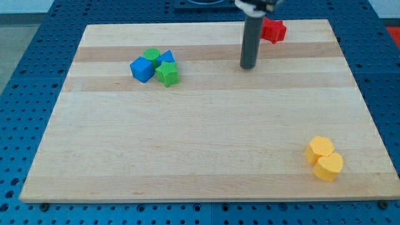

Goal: Separate the red star and red circle

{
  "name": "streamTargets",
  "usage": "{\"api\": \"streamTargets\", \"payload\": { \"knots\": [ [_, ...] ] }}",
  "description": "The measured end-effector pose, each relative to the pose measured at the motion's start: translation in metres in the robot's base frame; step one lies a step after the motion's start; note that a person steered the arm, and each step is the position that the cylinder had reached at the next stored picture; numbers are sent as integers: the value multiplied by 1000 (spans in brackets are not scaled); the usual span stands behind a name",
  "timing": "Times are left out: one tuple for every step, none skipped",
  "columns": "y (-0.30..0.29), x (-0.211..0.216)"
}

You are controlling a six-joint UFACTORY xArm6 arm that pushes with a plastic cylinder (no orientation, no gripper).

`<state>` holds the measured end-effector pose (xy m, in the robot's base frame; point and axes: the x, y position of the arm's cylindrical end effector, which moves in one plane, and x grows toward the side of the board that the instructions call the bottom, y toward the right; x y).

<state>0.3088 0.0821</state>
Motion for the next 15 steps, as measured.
{"api": "streamTargets", "payload": {
  "knots": [
    [-39,-60],
    [-54,-106],
    [-44,-116],
    [-17,-117],
    [6,-117],
    [25,-117],
    [49,-116],
    [70,-108],
    [86,-92],
    [98,-77],
    [110,-64],
    [117,-36],
    [124,-4],
    [131,30],
    [137,57]
  ]
}}
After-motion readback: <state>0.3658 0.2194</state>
